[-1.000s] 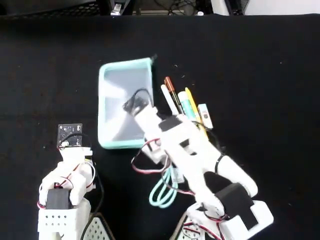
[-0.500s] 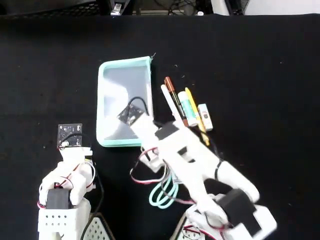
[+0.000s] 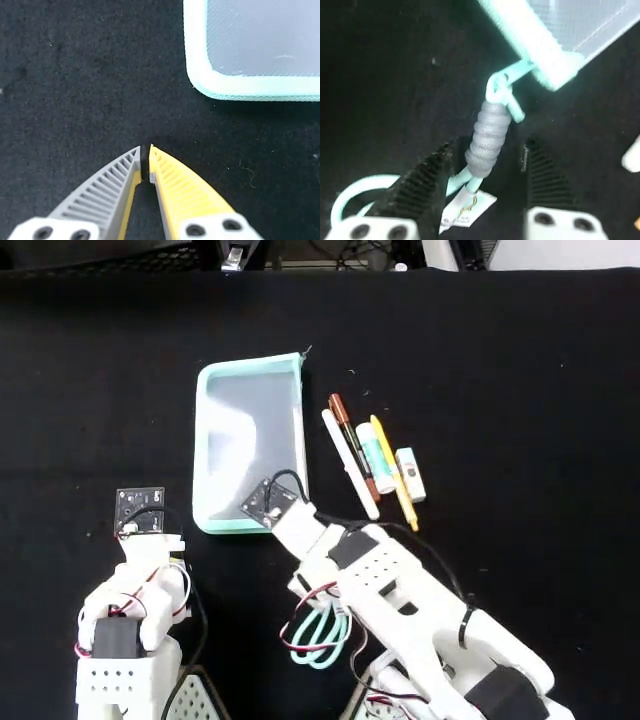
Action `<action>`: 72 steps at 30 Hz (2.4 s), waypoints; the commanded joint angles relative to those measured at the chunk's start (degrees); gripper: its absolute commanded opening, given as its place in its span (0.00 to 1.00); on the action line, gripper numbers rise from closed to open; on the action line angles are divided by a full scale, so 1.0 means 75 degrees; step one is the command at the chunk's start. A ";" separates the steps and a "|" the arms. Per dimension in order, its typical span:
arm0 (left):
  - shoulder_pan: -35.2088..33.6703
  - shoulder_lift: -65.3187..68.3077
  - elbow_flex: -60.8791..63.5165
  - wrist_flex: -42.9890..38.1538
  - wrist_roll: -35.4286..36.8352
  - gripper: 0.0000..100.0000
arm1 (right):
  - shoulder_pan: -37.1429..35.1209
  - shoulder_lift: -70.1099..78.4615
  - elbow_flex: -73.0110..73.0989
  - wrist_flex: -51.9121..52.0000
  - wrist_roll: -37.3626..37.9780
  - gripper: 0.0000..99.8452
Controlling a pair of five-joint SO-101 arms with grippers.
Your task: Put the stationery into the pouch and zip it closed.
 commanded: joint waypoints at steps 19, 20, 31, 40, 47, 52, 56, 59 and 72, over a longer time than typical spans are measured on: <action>0.0018 -0.0082 -0.0064 -0.0234 -0.0082 0.05 | -0.0094 -0.0252 -0.0018 -0.0059 -0.0070 0.01; 0.0006 -0.0070 -0.0170 -0.0422 -0.0105 0.05 | -0.0047 -0.0252 -0.0123 0.0094 -0.0070 0.01; -0.1612 -0.0035 -0.0334 -0.4349 -0.3329 0.06 | 0.0610 -0.2409 -0.2069 0.2063 0.0000 0.01; -0.0674 0.1653 -0.1014 -0.4818 -0.2110 0.17 | 0.1137 -0.3171 -0.2163 0.1477 -0.0035 0.01; -0.0428 0.5521 -0.2667 -0.6025 -0.1875 0.17 | 0.1137 -0.3229 -0.1811 0.1313 -0.0059 0.01; -0.0428 0.8311 -0.3862 -0.6095 -0.1407 0.16 | 0.1137 -0.3229 -0.1799 0.1149 -0.0305 0.01; -0.0428 0.9201 -0.4343 -0.6060 -0.1184 0.16 | 0.1149 -0.3229 -0.1190 0.0363 -0.0551 0.01; -0.0440 0.9225 -0.4366 -0.6048 -0.1102 0.16 | 0.1371 -0.3229 -0.0756 -0.0129 -0.0551 0.01; 0.1401 0.9014 -0.4460 -0.5427 -0.1160 0.17 | 0.1934 -0.3241 -0.0733 -0.0258 -0.1149 0.01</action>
